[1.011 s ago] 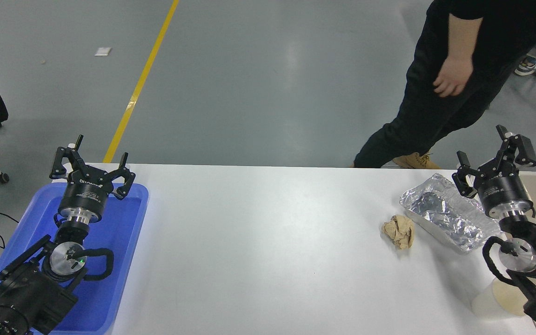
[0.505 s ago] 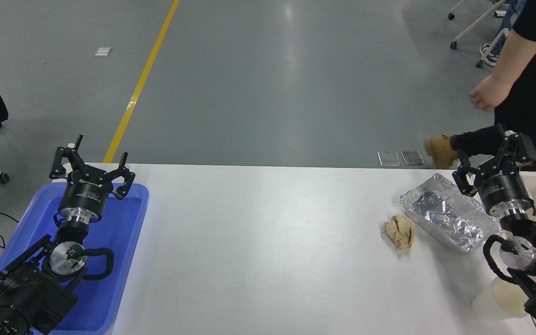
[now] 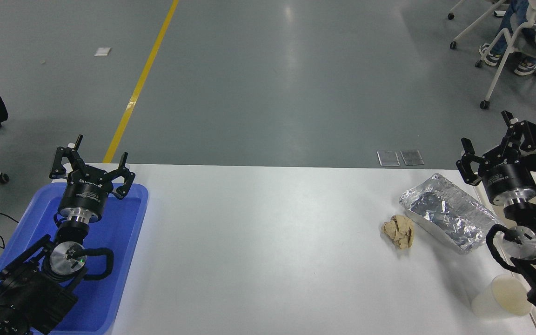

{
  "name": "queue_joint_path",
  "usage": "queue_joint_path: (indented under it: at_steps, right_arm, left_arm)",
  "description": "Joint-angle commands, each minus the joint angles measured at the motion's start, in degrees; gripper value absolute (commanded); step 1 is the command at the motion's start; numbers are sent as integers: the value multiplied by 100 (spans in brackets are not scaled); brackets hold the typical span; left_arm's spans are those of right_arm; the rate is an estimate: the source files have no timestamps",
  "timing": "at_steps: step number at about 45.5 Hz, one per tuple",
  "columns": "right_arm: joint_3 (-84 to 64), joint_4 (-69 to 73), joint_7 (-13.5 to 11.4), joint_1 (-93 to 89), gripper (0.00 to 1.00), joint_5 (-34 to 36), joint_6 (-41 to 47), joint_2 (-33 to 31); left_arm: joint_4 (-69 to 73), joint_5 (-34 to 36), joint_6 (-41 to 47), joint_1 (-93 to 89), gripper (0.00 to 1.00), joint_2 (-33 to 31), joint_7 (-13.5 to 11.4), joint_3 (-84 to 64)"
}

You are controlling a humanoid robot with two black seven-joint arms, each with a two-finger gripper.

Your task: Pick up paper cup place in dustbin

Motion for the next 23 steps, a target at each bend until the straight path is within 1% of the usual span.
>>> queue_joint_path:
  at_steps: [1,10,16,19,23]
  right_arm:
    - [-400,-17,-1,403,100,-9,-105,-226]
    - [-1251,-34,-37,816,100,0,-448,-718]
    - [-2709,-35,-72,1369,100,17,-913,-1227]
    - [-3701,-26,-168,1791,100,26,-1037,-1386]
    - [-5239,-8,-431,2423,100,26,-1063,-1597]
  left_arm:
    - [0,8,4,0,100,0,-5,0]
    - [0,0,-5,0,100,0,-5,0]
    - [0,0,4,0,100,0,4,0]
    - [0,0,-5,0,100,0,4,0]
    - [0,8,4,0,100,0,-5,0]
